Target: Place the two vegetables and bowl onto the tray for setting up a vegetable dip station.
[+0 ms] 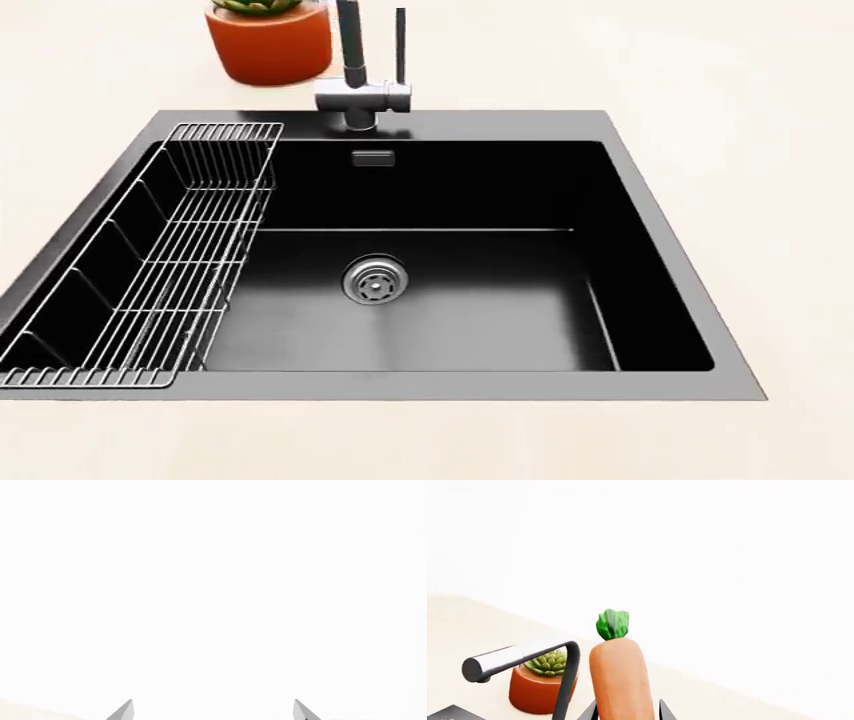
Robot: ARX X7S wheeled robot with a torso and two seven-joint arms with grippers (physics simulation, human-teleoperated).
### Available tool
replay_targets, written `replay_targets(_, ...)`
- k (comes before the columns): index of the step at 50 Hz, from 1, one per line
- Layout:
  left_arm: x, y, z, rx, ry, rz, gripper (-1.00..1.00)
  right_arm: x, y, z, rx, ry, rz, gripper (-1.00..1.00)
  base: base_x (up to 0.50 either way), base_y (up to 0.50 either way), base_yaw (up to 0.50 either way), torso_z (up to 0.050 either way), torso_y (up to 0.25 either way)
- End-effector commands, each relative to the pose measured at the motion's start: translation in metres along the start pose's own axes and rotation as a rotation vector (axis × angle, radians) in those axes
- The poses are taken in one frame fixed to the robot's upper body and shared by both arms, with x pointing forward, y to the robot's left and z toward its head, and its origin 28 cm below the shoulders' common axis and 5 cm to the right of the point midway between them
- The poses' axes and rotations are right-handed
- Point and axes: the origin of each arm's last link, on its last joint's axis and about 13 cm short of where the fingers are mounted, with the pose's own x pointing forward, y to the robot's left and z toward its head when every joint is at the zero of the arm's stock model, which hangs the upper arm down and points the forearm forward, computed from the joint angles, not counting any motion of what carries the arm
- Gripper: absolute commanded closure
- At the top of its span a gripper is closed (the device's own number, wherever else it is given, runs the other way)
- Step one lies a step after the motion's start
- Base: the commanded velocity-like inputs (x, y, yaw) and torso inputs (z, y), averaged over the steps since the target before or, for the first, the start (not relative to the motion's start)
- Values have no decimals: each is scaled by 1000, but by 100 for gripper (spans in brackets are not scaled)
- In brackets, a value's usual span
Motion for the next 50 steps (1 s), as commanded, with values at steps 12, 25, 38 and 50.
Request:
replay_targets(12,0,-1,-1,1,5,-4,-100,0,-1,0,-7,-5,-1,100,0,500,0,0,0)
replay_targets(25,0,0,0,-3,0,-2,-100,0,1,2,-10,-7,2,100,0,500,0,0,0)
replay_targets(38,-1,0,1,-2,1,-2,-100,0,1,3,-9,-11,3,100,0,500,0,0,0)
replay_targets(50,0,0,1,-1,0,-1,-100,2,3,0,-10,-6,15,100,0,500,0,0,0)
